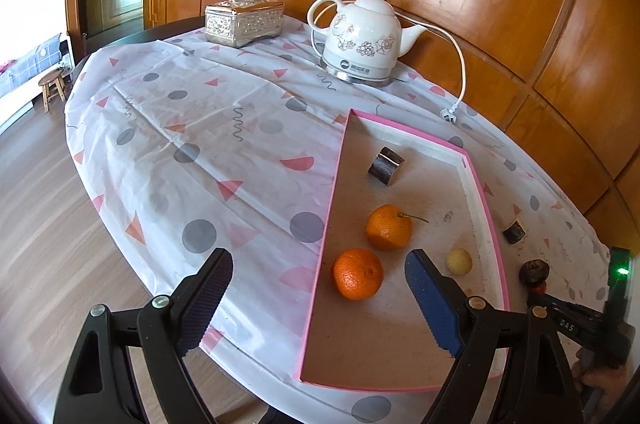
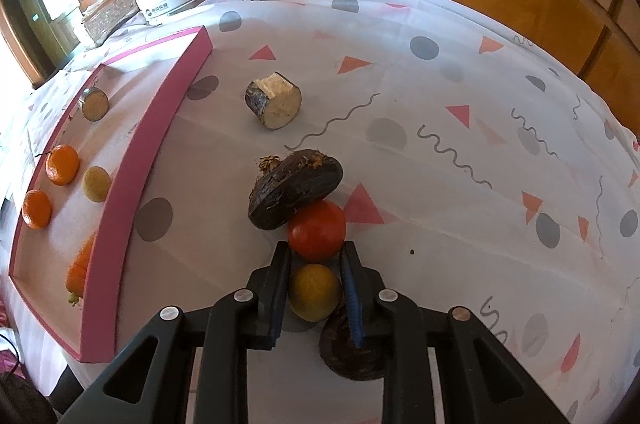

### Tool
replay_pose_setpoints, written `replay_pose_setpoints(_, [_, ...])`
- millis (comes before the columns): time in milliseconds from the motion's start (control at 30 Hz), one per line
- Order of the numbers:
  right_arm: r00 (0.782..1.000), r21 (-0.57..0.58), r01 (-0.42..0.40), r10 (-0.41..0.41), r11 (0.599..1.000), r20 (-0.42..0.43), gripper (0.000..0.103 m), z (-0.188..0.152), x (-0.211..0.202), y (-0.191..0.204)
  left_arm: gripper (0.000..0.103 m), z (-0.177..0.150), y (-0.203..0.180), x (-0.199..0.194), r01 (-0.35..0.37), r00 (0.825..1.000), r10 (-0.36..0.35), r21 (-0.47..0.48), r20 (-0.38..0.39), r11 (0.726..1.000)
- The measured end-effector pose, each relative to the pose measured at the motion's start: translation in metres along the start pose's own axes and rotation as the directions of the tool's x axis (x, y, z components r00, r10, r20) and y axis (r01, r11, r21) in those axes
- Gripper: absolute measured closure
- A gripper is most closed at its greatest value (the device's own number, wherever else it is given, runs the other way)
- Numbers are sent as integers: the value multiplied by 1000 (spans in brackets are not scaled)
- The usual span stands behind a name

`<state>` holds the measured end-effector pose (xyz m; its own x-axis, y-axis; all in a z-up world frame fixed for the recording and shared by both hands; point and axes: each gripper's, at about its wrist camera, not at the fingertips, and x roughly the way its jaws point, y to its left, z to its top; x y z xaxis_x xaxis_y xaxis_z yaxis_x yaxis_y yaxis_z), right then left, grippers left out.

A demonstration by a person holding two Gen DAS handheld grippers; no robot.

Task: Organize fruits
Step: 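Close the right gripper on the red tomato and lift it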

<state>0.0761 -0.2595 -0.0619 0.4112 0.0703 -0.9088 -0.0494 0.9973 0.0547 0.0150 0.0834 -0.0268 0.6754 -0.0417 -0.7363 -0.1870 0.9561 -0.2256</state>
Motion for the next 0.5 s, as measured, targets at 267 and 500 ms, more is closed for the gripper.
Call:
replay_pose_setpoints(267, [999,24,-33,32,999,40,81,-7,-21,4,15,-1,7,2,3,1000,-3,-31,-12,1000])
replay_pose_setpoints(500, [997,22,-27,25,999,73,88,-9,-34,7,15,-2,8,5,3,1000,-4,-39,-24,999])
